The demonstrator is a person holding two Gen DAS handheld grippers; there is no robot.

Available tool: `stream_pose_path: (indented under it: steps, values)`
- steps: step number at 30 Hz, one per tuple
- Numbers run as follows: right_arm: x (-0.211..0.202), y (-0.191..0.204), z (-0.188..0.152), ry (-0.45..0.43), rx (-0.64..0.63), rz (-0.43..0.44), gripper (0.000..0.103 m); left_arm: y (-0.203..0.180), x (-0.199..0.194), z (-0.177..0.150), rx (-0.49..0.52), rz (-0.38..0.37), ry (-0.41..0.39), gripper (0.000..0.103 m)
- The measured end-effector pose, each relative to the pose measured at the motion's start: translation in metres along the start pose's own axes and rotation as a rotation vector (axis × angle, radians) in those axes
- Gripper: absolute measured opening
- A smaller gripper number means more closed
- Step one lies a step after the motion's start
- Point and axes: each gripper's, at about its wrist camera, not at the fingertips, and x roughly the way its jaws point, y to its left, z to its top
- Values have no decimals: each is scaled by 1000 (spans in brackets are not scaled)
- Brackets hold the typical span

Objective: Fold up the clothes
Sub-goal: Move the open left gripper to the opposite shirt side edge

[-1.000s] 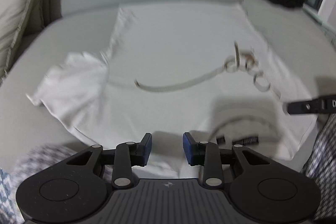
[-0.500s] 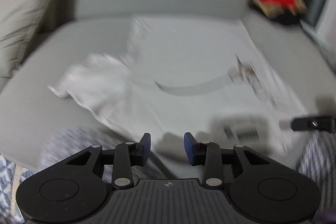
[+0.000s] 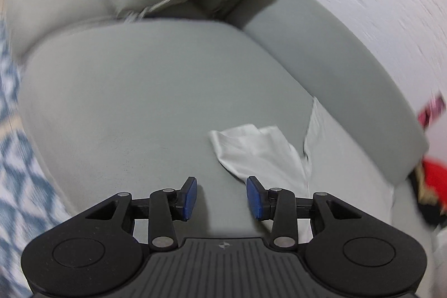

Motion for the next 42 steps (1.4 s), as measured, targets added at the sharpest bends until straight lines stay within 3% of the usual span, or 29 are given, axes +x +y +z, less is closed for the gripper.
stream_pose_path:
  steps: [5, 7, 13, 15, 16, 18, 23, 27, 31, 36, 38, 42]
  values:
    - [7, -7, 4, -2, 62, 3, 62, 22, 32, 23, -148, -97, 66, 34]
    - [10, -9, 5, 0, 76, -1, 62, 23, 43, 29, -165, -95, 92, 32]
    - [14, -17, 5, 3, 108, -9, 62, 7, 63, 41, -80, -65, 123, 35]
    - [14, -18, 6, 1, 113, -6, 62, 0, 66, 44, -52, -42, 125, 23]
    - [14, -19, 6, 0, 113, -4, 62, -3, 66, 45, -35, -16, 123, 3]
    - [12, -19, 6, -3, 111, 0, 62, -9, 62, 45, -1, 12, 104, 1]
    - [8, -22, 6, -15, 118, 12, 62, -42, 45, 40, 132, 36, 2, 0]
    - [4, -24, 6, -31, 123, 23, 62, -102, 28, 17, 369, -15, -94, 0]
    - [-2, -28, 6, -51, 127, 30, 62, -165, 17, -35, 645, -76, -131, 0]
    - [-9, -36, 7, -68, 146, 36, 62, -196, 33, -123, 894, -78, 33, 3]
    - [-10, -39, 7, -68, 154, 42, 62, -204, 40, -155, 976, -72, 109, 15]
    - [-18, -43, 8, -74, 160, 57, 63, -184, 30, -154, 903, -81, 169, 22]
